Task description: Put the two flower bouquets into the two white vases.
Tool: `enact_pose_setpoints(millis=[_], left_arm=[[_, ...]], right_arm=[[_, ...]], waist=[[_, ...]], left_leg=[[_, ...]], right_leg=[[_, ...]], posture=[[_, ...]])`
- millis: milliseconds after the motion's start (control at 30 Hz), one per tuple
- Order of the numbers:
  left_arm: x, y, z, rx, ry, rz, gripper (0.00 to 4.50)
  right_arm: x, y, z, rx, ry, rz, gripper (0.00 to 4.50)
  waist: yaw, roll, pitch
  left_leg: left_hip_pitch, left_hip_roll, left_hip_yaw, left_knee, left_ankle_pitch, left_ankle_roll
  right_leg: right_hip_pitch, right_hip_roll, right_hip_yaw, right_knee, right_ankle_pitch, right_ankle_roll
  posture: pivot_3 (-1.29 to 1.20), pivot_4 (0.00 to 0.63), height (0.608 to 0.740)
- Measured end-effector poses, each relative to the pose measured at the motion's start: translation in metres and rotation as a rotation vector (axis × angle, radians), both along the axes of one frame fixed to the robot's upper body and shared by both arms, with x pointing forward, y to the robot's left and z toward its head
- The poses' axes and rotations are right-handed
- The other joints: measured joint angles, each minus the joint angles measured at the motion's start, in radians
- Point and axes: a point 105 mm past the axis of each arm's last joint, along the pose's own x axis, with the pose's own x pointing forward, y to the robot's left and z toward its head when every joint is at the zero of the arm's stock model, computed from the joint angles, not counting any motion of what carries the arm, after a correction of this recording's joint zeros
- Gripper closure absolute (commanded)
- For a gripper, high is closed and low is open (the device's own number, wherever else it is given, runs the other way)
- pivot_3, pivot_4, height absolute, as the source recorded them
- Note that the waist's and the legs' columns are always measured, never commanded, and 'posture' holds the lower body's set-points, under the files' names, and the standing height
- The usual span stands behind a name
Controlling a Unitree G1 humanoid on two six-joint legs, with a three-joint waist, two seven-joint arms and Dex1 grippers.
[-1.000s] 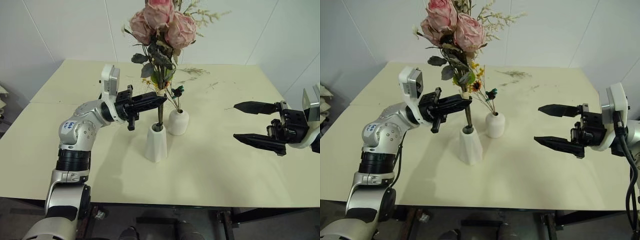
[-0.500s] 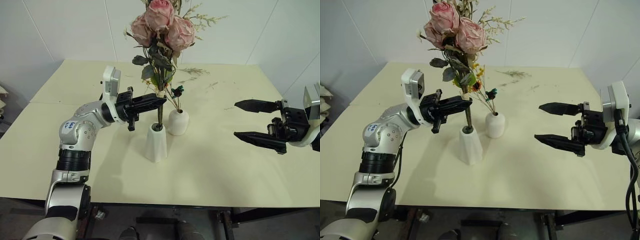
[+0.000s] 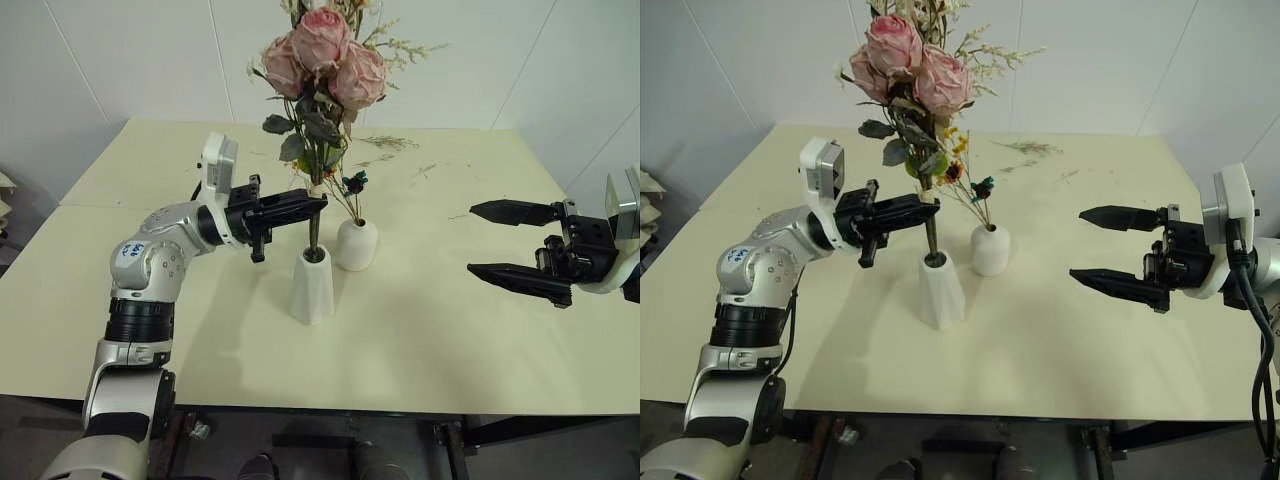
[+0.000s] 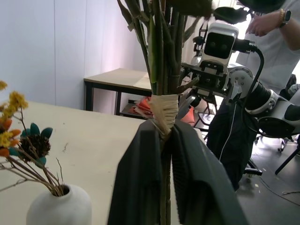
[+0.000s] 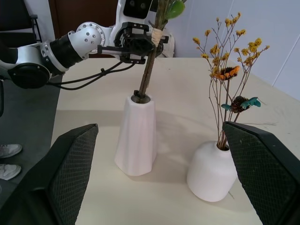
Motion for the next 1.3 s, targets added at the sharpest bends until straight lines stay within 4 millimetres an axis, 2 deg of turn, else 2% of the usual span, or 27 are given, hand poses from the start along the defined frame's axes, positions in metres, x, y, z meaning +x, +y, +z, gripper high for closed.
enact_pose_setpoints(millis=[333,667,900,1000,1300], left_arm=[[0.0,-0.003,-0.005,0.002,0.017,-0.004,0.09],[-0.001,-0.003,-0.004,0.005,0.01,0.006,0.04],[-0.005,0.015,0.003,0.059,-0.032,0.049,0.04],[-0.007,0.03,0.006,0.085,-0.054,0.086,0.04],[-0.018,0.094,0.019,0.12,-0.149,0.28,0.04]], right_arm=[[0.001,-0.001,0.006,0.01,-0.013,0.013,0.0],[0.003,-0.003,0.003,-0.002,-0.002,0.004,0.0],[0.004,-0.003,0.002,-0.011,-0.001,0.001,0.0],[0.003,-0.003,0.001,-0.013,0.0,0.004,0.0],[0.006,-0.016,-0.001,0.007,0.028,-0.024,0.0]], waist=[[0.0,0.0,0.0],[0.0,0.0,0.0],[-0.001,0.0,0.0],[-0.003,0.0,0.0],[-0.003,0.001,0.0]], left_leg=[[0.0,0.0,0.0,0.0,0.0,0.0],[0.0,0.0,0.0,0.0,0.0,0.0],[0.0,0.0,0.0,0.0,0.0,0.0],[0.0,0.0,0.0,0.0,0.0,0.0],[0.0,0.001,0.0,-0.001,-0.001,0.0]], right_leg=[[0.0,0.0,0.0,0.0,0.0,0.0],[0.0,0.0,0.0,0.0,0.0,0.0],[0.0,0.0,0.0,0.0,0.0,0.0],[0.0,0.0,0.0,0.0,0.0,0.0],[0.0,0.0,0.0,-0.001,-0.002,-0.003]], posture=[[0.0,0.15,0.74],[0.0,0.15,0.74],[0.0,0.15,0.74],[0.0,0.15,0.74],[0.0,0.15,0.74]])
